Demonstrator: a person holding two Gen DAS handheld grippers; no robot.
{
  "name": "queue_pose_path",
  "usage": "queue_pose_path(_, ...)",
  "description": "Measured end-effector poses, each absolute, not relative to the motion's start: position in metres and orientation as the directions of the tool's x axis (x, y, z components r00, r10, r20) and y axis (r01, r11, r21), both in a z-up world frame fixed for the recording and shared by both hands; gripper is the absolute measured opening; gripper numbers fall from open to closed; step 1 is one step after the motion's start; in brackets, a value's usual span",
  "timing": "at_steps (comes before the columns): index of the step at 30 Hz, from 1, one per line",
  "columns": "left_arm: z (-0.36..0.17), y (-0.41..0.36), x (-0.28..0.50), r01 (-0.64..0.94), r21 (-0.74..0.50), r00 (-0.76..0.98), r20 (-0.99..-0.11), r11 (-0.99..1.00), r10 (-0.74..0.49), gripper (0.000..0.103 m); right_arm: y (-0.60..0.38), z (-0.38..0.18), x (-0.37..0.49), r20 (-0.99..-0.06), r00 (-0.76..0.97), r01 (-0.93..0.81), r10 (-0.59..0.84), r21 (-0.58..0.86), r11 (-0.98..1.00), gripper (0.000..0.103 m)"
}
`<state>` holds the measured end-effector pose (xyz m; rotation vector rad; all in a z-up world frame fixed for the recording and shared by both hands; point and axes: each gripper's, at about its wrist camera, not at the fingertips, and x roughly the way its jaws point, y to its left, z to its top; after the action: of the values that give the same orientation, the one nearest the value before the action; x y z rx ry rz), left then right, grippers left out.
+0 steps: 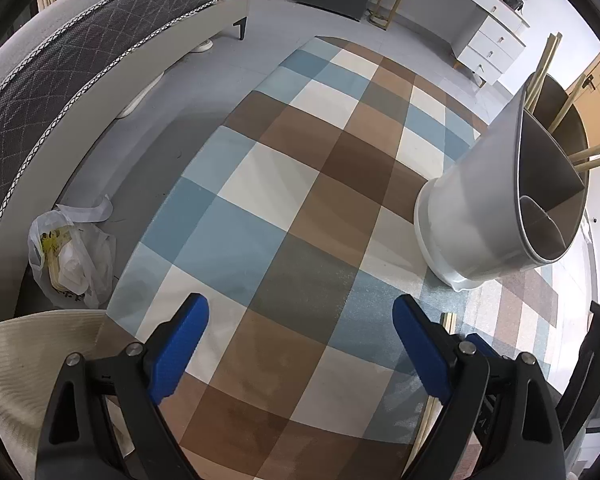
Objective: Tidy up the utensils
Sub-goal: 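Close the right gripper on one of the last bamboo sticks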
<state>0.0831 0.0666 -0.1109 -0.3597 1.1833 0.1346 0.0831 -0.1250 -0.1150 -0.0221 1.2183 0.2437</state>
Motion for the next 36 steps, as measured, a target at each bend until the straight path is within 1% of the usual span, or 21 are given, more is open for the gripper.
queue_pose_path(7,-0.111,0.066,0.083,-0.292,-0.197,0.380,-0.922,0.936,-0.076,0.090,-0.123,-0.115,0.083,-0.927,0.334,-0.190,0.172,0.113,0.975,0.027)
queue_pose_path(12,-0.111,0.067,0.083,-0.296,-0.192,0.378,-0.923,0.936,-0.070,0.090,-0.124,-0.115,0.085,-0.929,0.331,-0.177,0.168,0.114,0.978,0.025)
queue_pose_path(15,-0.112,0.068,0.083,-0.303,-0.195,0.377,-0.923,0.933,-0.071,0.090,-0.126,-0.114,0.084,-0.933,0.329,-0.170,0.143,0.091,0.981,0.025)
queue_pose_path(19,-0.112,0.067,0.083,-0.296,-0.193,0.375,-0.924,0.935,-0.072,0.090,-0.131,-0.114,0.084,-0.938,0.321,-0.151,0.132,0.087,0.985,0.022)
queue_pose_path(23,-0.111,0.069,0.083,-0.303,-0.196,0.377,-0.923,0.933,-0.071,0.090,-0.126,-0.113,0.083,-0.938,0.325,-0.164,0.117,0.066,0.984,0.026)
queue_pose_path(33,-0.114,0.073,0.083,-0.318,-0.180,0.372,-0.927,0.931,-0.053,0.090,-0.106,-0.117,0.091,-0.926,0.371,-0.199,0.063,-0.014,0.980,0.026)
queue_pose_path(36,-0.115,0.075,0.084,-0.325,-0.168,0.370,-0.928,0.930,-0.039,0.090,-0.102,-0.117,0.092,-0.922,0.382,-0.213,0.066,-0.019,0.977,0.022)
